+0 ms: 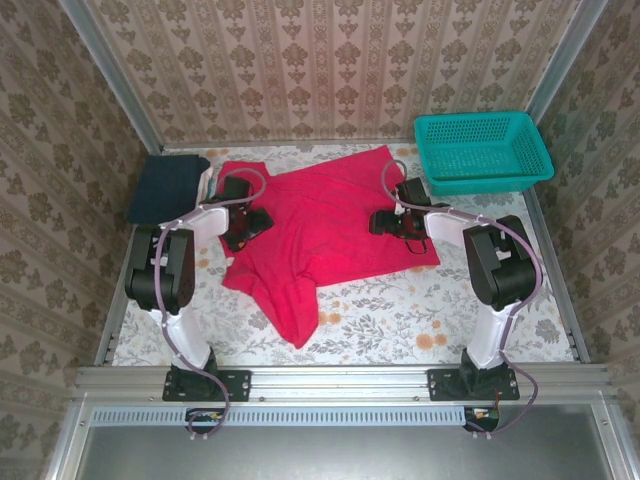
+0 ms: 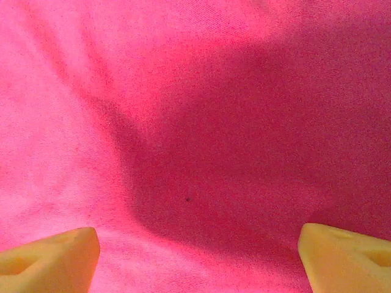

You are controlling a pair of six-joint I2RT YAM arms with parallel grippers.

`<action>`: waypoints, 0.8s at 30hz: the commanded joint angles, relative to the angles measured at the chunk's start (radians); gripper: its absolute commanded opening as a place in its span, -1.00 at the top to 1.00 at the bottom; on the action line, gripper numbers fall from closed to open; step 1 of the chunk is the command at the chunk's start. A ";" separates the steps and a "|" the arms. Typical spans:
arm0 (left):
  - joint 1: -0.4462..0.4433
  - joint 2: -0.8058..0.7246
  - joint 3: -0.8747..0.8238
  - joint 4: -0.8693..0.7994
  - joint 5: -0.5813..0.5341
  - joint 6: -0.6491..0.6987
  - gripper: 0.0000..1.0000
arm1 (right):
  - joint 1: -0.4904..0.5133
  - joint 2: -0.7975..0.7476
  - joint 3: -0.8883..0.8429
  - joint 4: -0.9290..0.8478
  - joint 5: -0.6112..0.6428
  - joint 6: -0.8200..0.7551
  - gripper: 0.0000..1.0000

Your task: Fold and stack the t-shirts

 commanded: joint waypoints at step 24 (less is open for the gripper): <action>-0.081 -0.211 0.031 -0.211 -0.235 0.100 -1.00 | 0.025 -0.241 -0.103 -0.042 -0.025 0.000 -0.74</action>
